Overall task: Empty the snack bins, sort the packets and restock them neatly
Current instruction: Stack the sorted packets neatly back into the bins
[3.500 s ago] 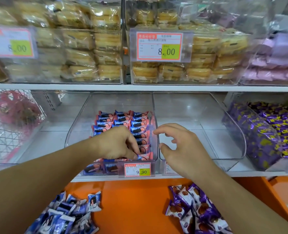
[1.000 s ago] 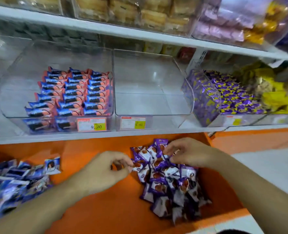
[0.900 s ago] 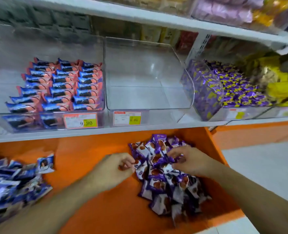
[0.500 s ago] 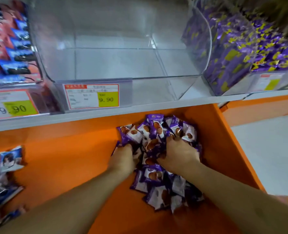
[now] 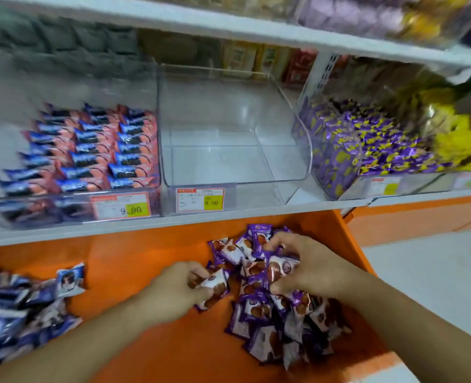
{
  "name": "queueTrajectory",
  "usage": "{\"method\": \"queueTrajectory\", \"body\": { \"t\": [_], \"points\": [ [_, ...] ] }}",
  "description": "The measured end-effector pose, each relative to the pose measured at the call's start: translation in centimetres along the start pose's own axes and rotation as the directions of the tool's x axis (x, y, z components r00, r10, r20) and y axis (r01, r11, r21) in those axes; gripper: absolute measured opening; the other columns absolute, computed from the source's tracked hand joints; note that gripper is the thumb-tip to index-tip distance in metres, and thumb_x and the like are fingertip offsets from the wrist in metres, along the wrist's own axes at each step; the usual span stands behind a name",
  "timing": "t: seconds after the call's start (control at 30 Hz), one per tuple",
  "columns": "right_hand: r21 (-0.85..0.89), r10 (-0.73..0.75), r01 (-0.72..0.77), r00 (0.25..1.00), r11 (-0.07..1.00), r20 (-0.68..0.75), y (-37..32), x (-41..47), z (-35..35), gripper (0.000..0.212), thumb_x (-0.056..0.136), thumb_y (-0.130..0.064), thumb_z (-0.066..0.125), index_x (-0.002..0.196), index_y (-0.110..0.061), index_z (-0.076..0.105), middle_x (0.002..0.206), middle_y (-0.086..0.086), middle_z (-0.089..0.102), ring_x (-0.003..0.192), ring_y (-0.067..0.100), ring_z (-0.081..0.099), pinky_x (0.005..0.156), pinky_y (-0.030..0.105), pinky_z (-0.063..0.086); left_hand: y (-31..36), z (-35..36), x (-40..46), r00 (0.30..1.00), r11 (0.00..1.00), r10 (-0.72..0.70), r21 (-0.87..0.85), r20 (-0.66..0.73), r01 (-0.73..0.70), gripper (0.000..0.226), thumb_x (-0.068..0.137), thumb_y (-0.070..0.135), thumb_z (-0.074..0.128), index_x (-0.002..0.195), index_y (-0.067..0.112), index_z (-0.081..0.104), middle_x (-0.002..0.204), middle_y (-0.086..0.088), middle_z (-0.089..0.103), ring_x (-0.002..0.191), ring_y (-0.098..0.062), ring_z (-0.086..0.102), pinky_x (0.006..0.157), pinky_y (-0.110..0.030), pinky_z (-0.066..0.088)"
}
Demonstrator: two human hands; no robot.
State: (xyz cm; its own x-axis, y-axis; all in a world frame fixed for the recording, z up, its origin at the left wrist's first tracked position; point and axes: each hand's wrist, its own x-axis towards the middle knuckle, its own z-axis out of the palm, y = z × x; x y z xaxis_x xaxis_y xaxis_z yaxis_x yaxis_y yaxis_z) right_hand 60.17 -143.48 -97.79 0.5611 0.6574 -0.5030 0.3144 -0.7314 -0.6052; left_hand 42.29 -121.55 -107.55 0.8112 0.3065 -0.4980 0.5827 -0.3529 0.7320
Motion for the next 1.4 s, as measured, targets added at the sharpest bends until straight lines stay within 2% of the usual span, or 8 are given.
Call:
{"method": "queueTrajectory", "body": {
  "t": [0.1,0.33,0.47,0.77,0.93,1.1,1.2,1.4],
  "points": [
    [0.133,-0.139,0.138,0.990,0.981,-0.001,-4.8,-3.7,-1.3,0.050,0.077,-0.018,0.092,0.111,-0.046,0.069,0.110,-0.008,0.070,0.093,0.005,0.070,0.088,0.021,0.057,3.0,-3.6,-5.0,0.998,0.981,0.039,-0.186,-0.047,-0.047,0.014,0.092,0.022,0.077,0.104,0.019,0.070,0.110,-0.004,0.073,0.086,-0.007,0.071,0.072,-0.025,0.059],
    [0.378,-0.303,0.333,0.943,0.864,-0.138,-15.0,-9.0,-0.2,0.050,0.079,-0.005,0.084,0.115,-0.035,0.065,0.096,0.003,0.074,0.079,0.025,0.068,0.071,0.051,0.063,9.3,-10.9,-15.7,0.944,0.915,0.190,-0.300,-0.269,-0.270,0.010,0.099,0.022,0.068,0.108,0.021,0.069,0.104,0.007,0.076,0.060,-0.014,0.068,0.063,-0.032,0.061],
    [0.367,-0.309,0.402,0.907,0.839,-0.287,-18.7,-9.8,1.3,0.032,0.084,-0.026,0.087,0.103,-0.044,0.068,0.105,-0.008,0.071,0.076,0.018,0.066,0.072,0.039,0.059,9.2,-13.6,-18.7,0.882,0.910,0.232,-0.229,-0.410,-0.346,0.012,0.095,0.033,0.071,0.106,0.028,0.071,0.085,0.009,0.077,0.054,-0.008,0.059,0.056,-0.018,0.050],
    [0.346,-0.338,0.364,0.931,0.865,-0.135,-20.6,-8.0,2.9,0.034,0.095,-0.030,0.076,0.109,-0.058,0.063,0.113,-0.027,0.071,0.105,0.004,0.072,0.093,0.032,0.062,8.7,-15.3,-17.1,0.919,0.858,0.222,-0.383,-0.326,-0.343,0.024,0.097,0.044,0.060,0.107,0.033,0.079,0.091,0.000,0.079,0.075,-0.013,0.068,0.076,-0.036,0.054],
    [0.268,-0.318,0.395,0.903,0.879,-0.289,-19.9,-5.8,1.2,0.035,0.085,-0.037,0.085,0.108,-0.056,0.067,0.119,-0.026,0.058,0.104,-0.010,0.059,0.083,0.015,0.055,10.2,-16.3,-13.3,0.917,0.850,0.257,-0.381,-0.304,-0.364,0.024,0.103,0.036,0.058,0.104,0.024,0.078,0.095,-0.011,0.076,0.083,-0.020,0.066,0.083,-0.043,0.058],
    [0.388,-0.255,0.427,0.871,0.817,-0.421,-18.0,-2.8,-1.9,0.038,0.078,-0.027,0.093,0.106,-0.043,0.073,0.104,0.000,0.069,0.073,0.022,0.063,0.071,0.039,0.058,11.1,-17.2,-9.7,0.785,0.894,0.444,0.159,-0.432,-0.419,0.037,0.103,0.043,0.055,0.139,0.049,0.049,0.135,0.025,0.057,0.119,0.007,0.056,0.099,-0.017,0.047],
    [0.414,-0.180,0.396,0.864,0.819,-0.471,-17.6,1.9,-4.6,0.036,0.078,-0.018,0.091,0.107,-0.031,0.074,0.085,0.011,0.069,0.065,0.019,0.061,0.064,0.037,0.050,9.8,-17.4,-7.4,0.717,0.737,0.609,0.576,-0.339,-0.353,0.064,0.102,0.054,0.048,0.159,0.048,0.019,0.164,0.031,0.015,0.149,0.006,0.020,0.125,-0.025,0.024],
    [0.324,-0.160,0.319,0.886,0.891,-0.434,-18.9,14.7,-6.0,0.041,0.075,-0.019,0.094,0.109,-0.021,0.071,0.085,0.005,0.074,0.060,0.007,0.064,0.052,0.018,0.046,8.2,-17.6,-5.8,0.718,0.692,0.626,0.641,-0.304,-0.332,0.071,0.101,0.057,0.047,0.159,0.057,0.006,0.160,0.045,-0.004,0.150,0.014,0.007,0.124,-0.018,0.011]
  ]
}}
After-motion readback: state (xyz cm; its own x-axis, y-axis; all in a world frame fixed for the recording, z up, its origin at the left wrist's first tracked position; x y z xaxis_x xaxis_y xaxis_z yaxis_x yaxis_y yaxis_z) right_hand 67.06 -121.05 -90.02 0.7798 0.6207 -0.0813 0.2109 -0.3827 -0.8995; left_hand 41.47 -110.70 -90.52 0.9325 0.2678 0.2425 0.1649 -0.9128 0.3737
